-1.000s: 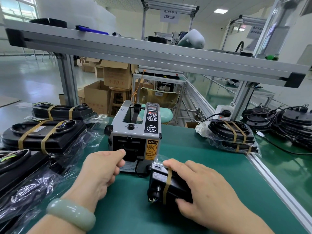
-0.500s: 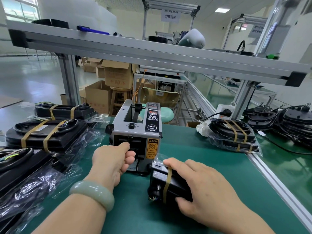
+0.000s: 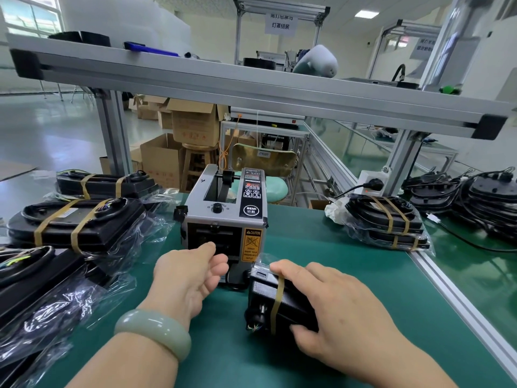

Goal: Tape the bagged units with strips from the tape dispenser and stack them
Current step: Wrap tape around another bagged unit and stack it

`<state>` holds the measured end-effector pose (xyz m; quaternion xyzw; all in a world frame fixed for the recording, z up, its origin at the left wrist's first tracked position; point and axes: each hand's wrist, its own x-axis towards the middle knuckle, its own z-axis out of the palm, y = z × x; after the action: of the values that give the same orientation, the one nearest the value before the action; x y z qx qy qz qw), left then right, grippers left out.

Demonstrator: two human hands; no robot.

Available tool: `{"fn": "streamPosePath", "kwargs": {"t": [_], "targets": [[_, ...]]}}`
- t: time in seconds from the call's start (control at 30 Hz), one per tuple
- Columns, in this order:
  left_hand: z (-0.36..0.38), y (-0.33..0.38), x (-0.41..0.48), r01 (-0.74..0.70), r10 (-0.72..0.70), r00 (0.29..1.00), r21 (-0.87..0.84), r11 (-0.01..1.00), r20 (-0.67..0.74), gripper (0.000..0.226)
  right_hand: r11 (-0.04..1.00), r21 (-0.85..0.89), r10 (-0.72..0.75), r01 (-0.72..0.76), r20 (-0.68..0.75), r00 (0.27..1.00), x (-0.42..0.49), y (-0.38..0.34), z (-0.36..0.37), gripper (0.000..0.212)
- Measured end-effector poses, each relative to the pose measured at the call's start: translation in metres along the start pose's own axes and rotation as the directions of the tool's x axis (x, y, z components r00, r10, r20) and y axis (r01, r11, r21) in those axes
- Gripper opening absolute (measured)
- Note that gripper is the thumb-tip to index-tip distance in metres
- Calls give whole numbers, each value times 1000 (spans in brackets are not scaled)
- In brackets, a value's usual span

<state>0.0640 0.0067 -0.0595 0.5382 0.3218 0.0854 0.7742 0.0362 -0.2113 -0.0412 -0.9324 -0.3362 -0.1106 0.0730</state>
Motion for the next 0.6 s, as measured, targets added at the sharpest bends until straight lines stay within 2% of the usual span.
{"fn": "streamPosePath", "kwargs": {"t": [0.1,0.3,0.5,0.6], "targets": [[3,4,0,19,-18,1000,-45,999,20,12,1000,3,2,-2,1,1000,1,0,-1,77],[11,5,5,16,-24,997,-98,995,-79,13,1000,-14,3,-3,-4,1000,0,-2,-1,76],[20,1,3,-39,26,978,-61,997,-205,11,1000,-18,13,-13,-1,1000,0,-2,-2,76],[20,1,-1,-42,29,982,-65,997,-187,13,1000,-13,14,-14,-1,1000,-1,-3,-2,75]]}}
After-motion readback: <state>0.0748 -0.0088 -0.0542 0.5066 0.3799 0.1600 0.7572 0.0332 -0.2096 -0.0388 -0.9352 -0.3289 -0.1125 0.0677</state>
